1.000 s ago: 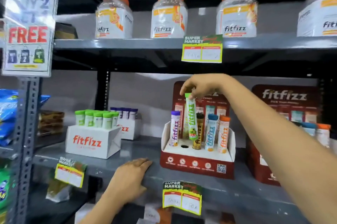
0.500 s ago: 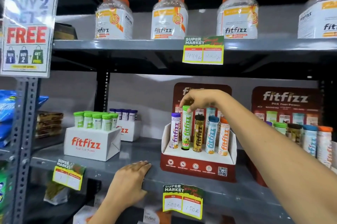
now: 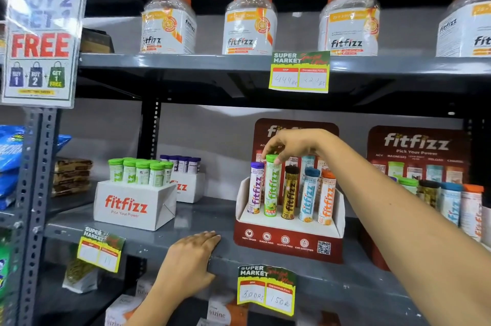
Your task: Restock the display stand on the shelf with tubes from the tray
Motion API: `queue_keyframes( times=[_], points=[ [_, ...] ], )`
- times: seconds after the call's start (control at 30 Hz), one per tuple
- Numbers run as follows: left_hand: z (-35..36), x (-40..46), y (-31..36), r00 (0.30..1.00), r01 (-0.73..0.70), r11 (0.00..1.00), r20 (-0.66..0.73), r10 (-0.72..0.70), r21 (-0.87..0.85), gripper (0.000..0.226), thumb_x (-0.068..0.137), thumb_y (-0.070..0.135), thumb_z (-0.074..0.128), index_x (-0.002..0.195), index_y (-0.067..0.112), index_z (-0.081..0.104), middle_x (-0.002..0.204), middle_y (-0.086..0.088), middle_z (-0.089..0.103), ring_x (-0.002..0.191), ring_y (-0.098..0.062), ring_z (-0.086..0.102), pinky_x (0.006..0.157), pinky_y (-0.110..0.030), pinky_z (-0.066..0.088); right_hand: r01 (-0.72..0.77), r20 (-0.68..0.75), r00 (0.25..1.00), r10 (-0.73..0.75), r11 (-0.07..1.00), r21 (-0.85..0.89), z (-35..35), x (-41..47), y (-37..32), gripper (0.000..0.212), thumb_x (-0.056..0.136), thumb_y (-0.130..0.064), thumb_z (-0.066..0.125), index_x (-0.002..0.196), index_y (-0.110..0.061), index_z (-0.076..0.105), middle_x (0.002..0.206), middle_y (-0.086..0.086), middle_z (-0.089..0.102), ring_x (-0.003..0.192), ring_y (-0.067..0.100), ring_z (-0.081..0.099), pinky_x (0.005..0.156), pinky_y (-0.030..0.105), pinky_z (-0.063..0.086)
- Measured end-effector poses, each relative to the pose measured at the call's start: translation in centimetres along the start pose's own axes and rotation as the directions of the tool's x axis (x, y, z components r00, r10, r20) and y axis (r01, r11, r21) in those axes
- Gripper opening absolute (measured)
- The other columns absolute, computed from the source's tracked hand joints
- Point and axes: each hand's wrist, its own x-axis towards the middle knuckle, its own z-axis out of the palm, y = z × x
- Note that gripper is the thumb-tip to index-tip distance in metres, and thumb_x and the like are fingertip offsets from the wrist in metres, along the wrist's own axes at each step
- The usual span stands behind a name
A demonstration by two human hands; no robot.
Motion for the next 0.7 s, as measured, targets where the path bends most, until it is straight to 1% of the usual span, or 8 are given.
queue_keyframes(
  times=[0.13, 0.23, 0.3, 0.43, 0.53, 0.7],
  points=[
    [-0.1, 0.0, 0.1, 1.000, 0.002, 1.000, 0.007, -0.002, -0.008, 0.070, 0.030, 0.034, 0.079, 0.098, 0.019, 0.075, 0.098, 0.003, 0.076, 0.088, -0.013, 0.071, 0.070, -0.029, 0.059, -0.025, 0.017, 1.000, 0.024, 0.999, 0.022, 0.9, 0.3, 0.0, 0.037, 0.088, -0.004, 0.061, 0.124, -0.013, 0.060, 0.123, 0.005, 0.063, 0.110, 0.017, 0.056, 0.092, 0.030, 0.043],
    [-0.2, 0.0, 0.1, 1.000, 0.002, 1.000, 0.004, -0.002, -0.009, 0.070, 0.029, 0.034, 0.080, 0.097, 0.019, 0.075, 0.097, 0.003, 0.076, 0.087, -0.013, 0.071, 0.069, -0.028, 0.059, -0.045, 0.011, 0.999, 0.045, 0.998, 0.043, 1.3, 0.5, 0.1, 0.039, 0.086, -0.002, 0.063, 0.123, -0.012, 0.059, 0.125, 0.008, 0.062, 0.111, 0.019, 0.057, 0.093, 0.032, 0.045],
    [-0.3, 0.0, 0.2, 1.000, 0.001, 1.000, 0.010, -0.001, -0.014, 0.070, 0.029, 0.034, 0.081, 0.097, 0.019, 0.075, 0.097, 0.003, 0.076, 0.087, -0.013, 0.071, 0.069, -0.029, 0.059, -0.082, 0.021, 0.996, 0.081, 0.995, 0.055, 1.6, 0.7, 0.2, 0.044, 0.084, 0.000, 0.064, 0.125, -0.012, 0.053, 0.127, 0.009, 0.060, 0.112, 0.021, 0.057, 0.089, 0.033, 0.046],
    [-0.4, -0.1, 0.3, 1.000, 0.005, 1.000, 0.027, -0.005, -0.010, 0.069, 0.031, 0.034, 0.081, 0.098, 0.019, 0.075, 0.097, 0.003, 0.076, 0.088, -0.013, 0.071, 0.070, -0.029, 0.059, -0.132, 0.002, 0.991, 0.132, 0.986, 0.102, 1.9, 0.9, 0.4, 0.051, 0.083, -0.002, 0.065, 0.129, -0.015, 0.044, 0.130, 0.010, 0.058, 0.102, 0.019, 0.053, 0.075, 0.028, 0.044],
    [-0.3, -0.1, 0.2, 1.000, -0.001, 1.000, 0.011, 0.001, -0.002, 0.068, 0.032, 0.033, 0.080, 0.099, 0.019, 0.075, 0.098, 0.002, 0.076, 0.088, -0.014, 0.071, 0.071, -0.030, 0.059, -0.148, -0.006, 0.989, 0.149, 0.984, 0.101, 1.9, 0.9, 0.5, 0.051, 0.084, -0.005, 0.066, 0.129, -0.016, 0.044, 0.130, 0.009, 0.058, 0.101, 0.019, 0.053, 0.075, 0.028, 0.043],
    [-0.6, 0.0, 0.2, 0.999, 0.007, 1.000, 0.031, -0.008, 0.025, 0.069, 0.033, 0.034, 0.080, 0.099, 0.020, 0.074, 0.099, 0.003, 0.075, 0.089, -0.013, 0.071, 0.071, -0.030, 0.059, -0.158, -0.004, 0.987, 0.160, 0.981, 0.113, 2.0, 0.5, 0.3, 0.049, 0.085, -0.008, 0.066, 0.128, -0.014, 0.045, 0.126, 0.011, 0.061, 0.102, 0.022, 0.057, 0.071, 0.026, 0.044]
  ],
)
